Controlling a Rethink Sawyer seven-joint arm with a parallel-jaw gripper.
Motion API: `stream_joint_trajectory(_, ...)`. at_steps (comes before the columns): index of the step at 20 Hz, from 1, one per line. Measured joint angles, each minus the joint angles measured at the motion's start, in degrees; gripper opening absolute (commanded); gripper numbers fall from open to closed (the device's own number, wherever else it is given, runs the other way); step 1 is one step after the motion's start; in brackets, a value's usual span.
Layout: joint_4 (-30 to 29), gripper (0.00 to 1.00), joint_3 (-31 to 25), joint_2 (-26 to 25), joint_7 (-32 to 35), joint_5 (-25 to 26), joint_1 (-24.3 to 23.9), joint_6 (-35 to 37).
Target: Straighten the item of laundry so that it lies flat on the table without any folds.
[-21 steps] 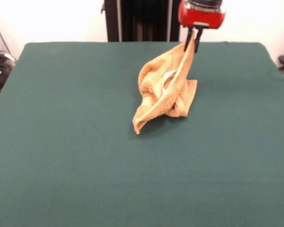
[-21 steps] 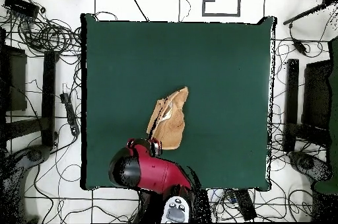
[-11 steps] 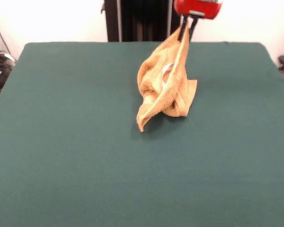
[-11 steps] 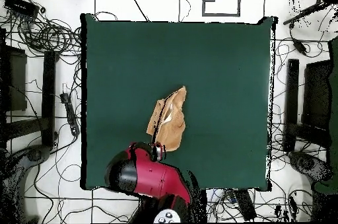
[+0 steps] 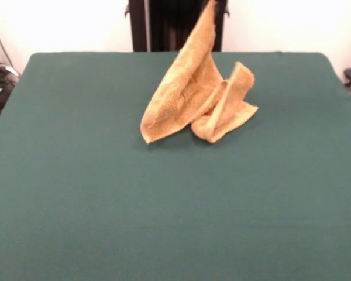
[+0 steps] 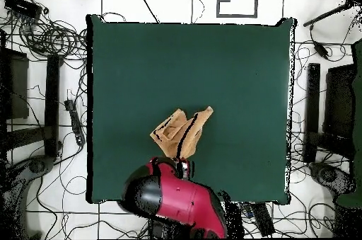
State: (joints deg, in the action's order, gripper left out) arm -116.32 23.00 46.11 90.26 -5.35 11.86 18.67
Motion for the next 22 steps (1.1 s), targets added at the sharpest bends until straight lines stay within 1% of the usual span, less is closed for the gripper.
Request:
stream_joint_trajectory(3, 0.0, 0.00, 0.0, 1.1, 0.0, 1.8, -2.1, 0.0)
stream_joint_trajectory(4, 0.0, 0.00, 0.0, 2.1, 0.0, 3.5, -4.1, 0.0)
stream_joint_trajectory(9, -0.3, 0.00, 0.0, 4.4, 0.0, 7.5, -9.1, 0.0)
stream_joint_trajectory(11, -0.5, 0.00, 0.0, 5.1, 0.0, 8.4, -10.4, 0.0)
stream_joint_trajectory(12, -0.8, 0.00, 0.1, 6.1, 0.0, 9.7, -11.9, 0.0)
stream_joint_trajectory(15, -1.7, 0.00, 0.0, 7.8, 0.0, 11.3, -14.2, 0.0)
stream_joint_trajectory(17, -3.1, 0.00, -0.1, 10.1, 0.0, 12.9, -17.4, 0.0)
stream_joint_trajectory(18, -3.5, 0.00, -0.2, 10.6, 0.0, 13.1, -18.2, 0.0)
stream_joint_trajectory(19, -4.6, 0.00, -0.8, 12.1, 0.0, 13.5, -20.5, 0.0)
stream_joint_trajectory(21, -5.5, 0.00, -1.5, 13.1, 0.0, 13.8, -22.4, 0.0)
stream_joint_trajectory(22, -6.4, 0.00, -2.7, 14.0, 0.0, 14.2, -24.6, 0.0)
